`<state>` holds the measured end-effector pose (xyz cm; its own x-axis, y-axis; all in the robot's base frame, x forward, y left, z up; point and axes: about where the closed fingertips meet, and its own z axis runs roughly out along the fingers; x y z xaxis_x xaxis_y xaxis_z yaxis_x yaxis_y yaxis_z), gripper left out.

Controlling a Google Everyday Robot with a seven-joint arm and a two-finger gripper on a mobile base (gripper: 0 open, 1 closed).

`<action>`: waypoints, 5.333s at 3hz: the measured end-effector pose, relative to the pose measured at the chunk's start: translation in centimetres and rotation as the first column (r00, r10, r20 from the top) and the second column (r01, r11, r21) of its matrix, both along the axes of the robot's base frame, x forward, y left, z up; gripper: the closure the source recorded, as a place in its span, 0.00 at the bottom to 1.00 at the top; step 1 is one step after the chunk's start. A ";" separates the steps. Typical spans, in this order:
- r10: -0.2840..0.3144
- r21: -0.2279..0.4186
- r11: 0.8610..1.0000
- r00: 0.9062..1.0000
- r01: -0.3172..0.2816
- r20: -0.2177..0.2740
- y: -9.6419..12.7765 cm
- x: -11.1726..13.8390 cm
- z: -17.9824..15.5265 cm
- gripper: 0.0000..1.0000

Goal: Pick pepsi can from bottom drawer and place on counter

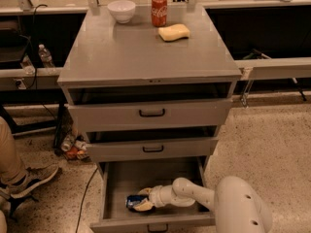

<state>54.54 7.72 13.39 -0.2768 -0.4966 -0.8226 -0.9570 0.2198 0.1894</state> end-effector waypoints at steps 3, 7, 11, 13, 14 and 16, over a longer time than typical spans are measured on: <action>-0.006 0.019 1.000 0.980 0.003 0.201 -5.4 2.2 8.9 1.00; -0.065 -0.070 0.992 0.903 0.105 0.425 -11.7 0.1 20.4 1.00; -0.041 -0.087 0.989 0.790 0.119 0.612 -16.7 -3.9 34.2 1.00; -0.059 -0.070 0.985 0.685 0.160 0.726 -19.6 -1.3 43.7 1.00; -0.055 -0.060 0.984 0.613 0.165 0.788 -20.4 0.2 49.4 1.00; -0.022 -0.072 0.985 0.522 0.159 0.852 -20.6 1.5 55.8 1.00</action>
Offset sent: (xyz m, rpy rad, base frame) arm 0.0247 -0.0538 0.0836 0.0460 -0.2002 -0.0052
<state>56.00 -12.86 69.16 0.4656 -0.6255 -0.6260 -0.6236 0.2700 -0.7336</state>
